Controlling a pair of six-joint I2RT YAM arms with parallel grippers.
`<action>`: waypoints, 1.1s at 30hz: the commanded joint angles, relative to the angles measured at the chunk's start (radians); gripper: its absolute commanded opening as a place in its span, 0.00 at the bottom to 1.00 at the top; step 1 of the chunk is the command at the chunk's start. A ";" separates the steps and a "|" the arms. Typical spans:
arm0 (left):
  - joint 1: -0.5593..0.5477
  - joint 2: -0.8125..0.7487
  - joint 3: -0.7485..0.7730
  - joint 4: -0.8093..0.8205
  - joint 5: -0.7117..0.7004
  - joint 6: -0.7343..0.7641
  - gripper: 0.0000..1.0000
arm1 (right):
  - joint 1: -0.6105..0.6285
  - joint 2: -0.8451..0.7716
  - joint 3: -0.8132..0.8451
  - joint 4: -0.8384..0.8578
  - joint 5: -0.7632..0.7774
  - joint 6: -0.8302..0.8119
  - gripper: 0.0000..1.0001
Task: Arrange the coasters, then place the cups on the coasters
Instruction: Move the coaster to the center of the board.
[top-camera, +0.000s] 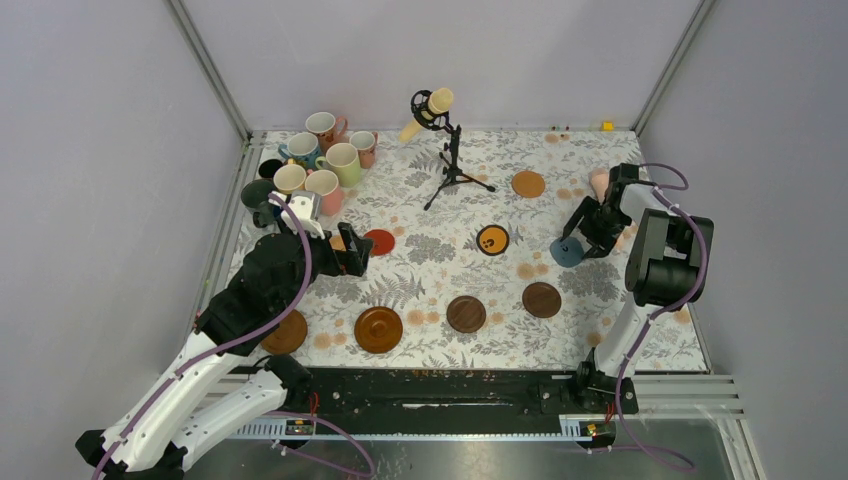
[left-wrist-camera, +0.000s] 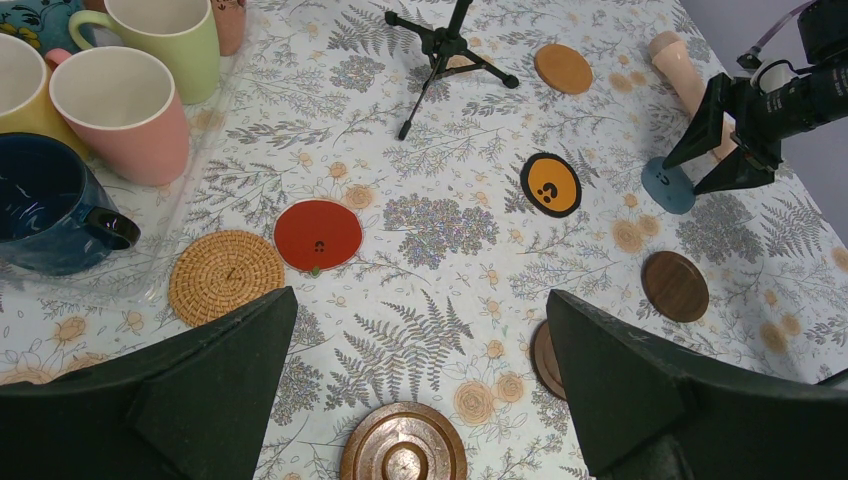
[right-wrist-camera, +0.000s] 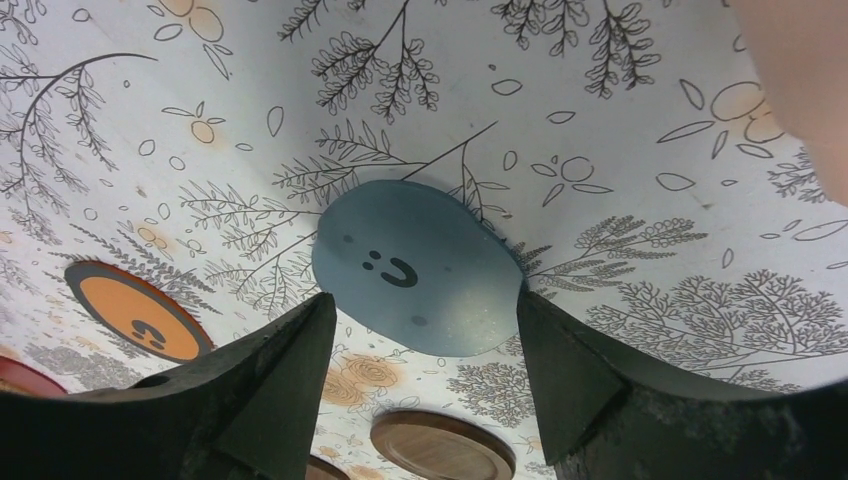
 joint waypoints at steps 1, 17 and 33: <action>0.000 -0.011 0.004 0.049 -0.010 0.006 0.99 | 0.014 0.022 0.006 0.009 -0.048 0.013 0.73; 0.000 -0.001 0.006 0.052 -0.003 0.005 0.99 | 0.110 0.013 0.020 -0.020 0.013 -0.007 0.65; -0.001 -0.010 0.003 0.053 0.003 0.003 0.99 | 0.022 -0.030 0.031 -0.045 0.116 -0.109 0.81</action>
